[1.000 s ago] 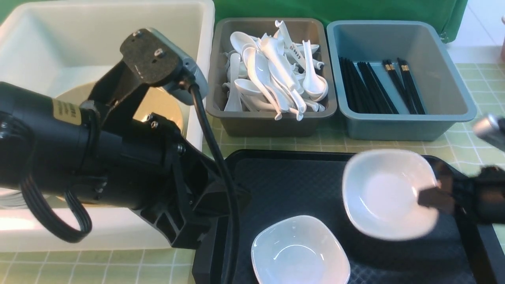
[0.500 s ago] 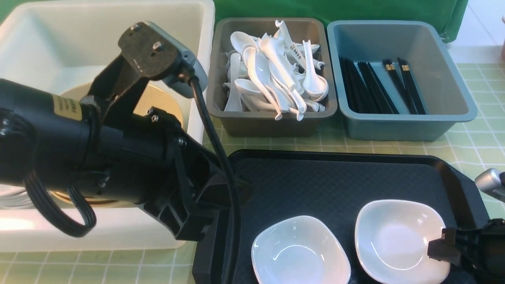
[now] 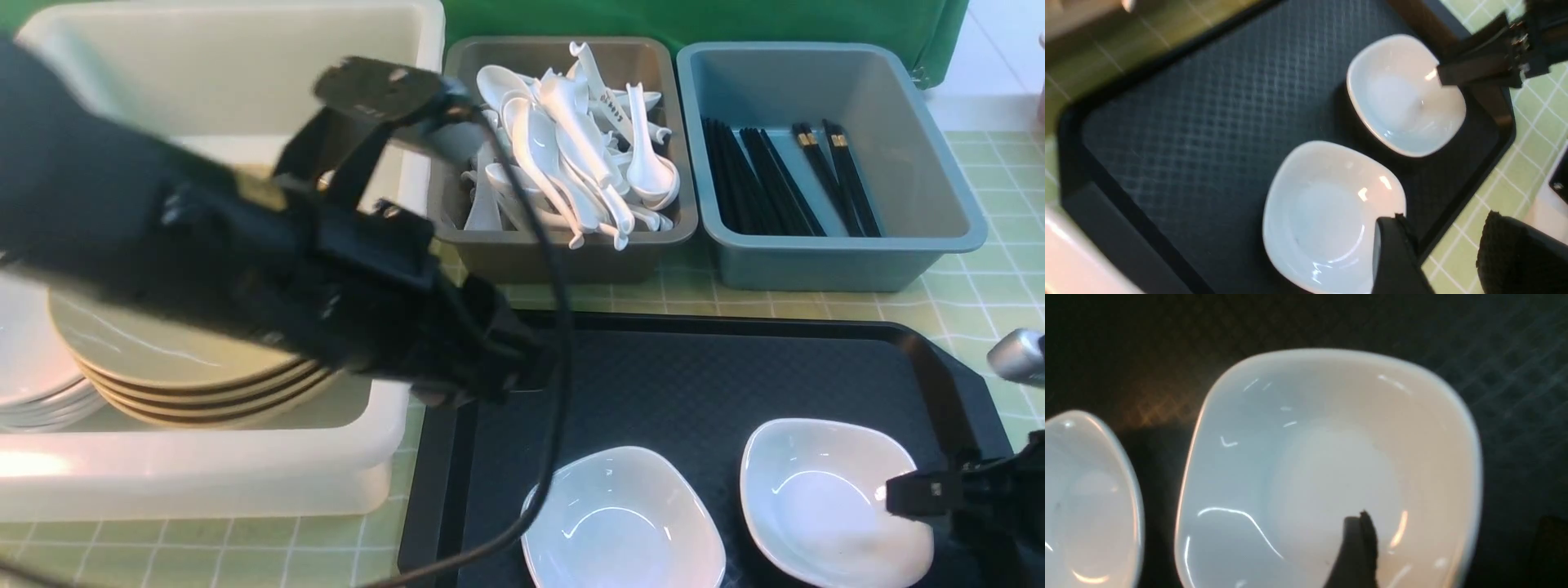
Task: On green table put chopsticks spoon bowls plates into blue grey white boxes.
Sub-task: 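Place the white bowl down on the black tray with the right gripper, then grasp the small white bowl on the black tray by its rim with the left gripper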
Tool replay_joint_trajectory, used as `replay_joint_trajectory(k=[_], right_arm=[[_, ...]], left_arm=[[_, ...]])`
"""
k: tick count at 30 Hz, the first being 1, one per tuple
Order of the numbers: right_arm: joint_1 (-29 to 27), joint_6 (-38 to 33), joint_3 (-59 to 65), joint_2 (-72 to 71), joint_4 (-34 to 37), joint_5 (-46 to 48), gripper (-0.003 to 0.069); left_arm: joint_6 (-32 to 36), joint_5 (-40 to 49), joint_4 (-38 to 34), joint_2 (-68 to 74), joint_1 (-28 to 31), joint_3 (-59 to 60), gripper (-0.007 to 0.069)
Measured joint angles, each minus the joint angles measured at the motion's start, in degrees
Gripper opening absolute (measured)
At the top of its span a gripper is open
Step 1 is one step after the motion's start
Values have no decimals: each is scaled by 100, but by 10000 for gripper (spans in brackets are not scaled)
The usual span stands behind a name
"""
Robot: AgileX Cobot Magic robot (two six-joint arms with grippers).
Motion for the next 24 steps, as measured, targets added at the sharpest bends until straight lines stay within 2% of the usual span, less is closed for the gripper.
replay_joint_trajectory(k=[1,3,5,7,11,16,19,21,22,23,24], right_arm=[[0,117,-18,-31,-82,51,546],[0,674,-293,-471,-937,506,559],[0,810,-561,-799,-1322,976,561],[27,813,-741,-1089,-1441,1373,561],[476,751,-1081,-1748,-1564,2148,561],[1024,892,-1128,-2648,-2121,3096,557],[1075,1026,-1128,-3060,-2330,3403,525],[1090,1117,-1128,-3316,-2357,3553,451],[1090,1117,-1128,-3387,-2331,3583,384],[1090,1122,-1128,-3419,-2321,3590,358],[1113,1121,-1128,-3466,-2294,3603,225]], left_arm=[[-20,23,0,27,0,-29,253],[-37,241,19,324,0,-364,253],[-37,412,30,580,0,-646,253],[-37,580,50,785,0,-877,253],[-37,816,163,1513,-244,-1394,253],[-128,713,462,2443,-959,-1913,253],[-343,541,541,2919,-1215,-2207,253],[-610,464,617,3385,-1345,-2554,253],[-726,452,666,3598,-1368,-2729,255],[-780,452,685,3682,-1375,-2802,255],[-1026,471,754,4059,-1381,-3166,261]])
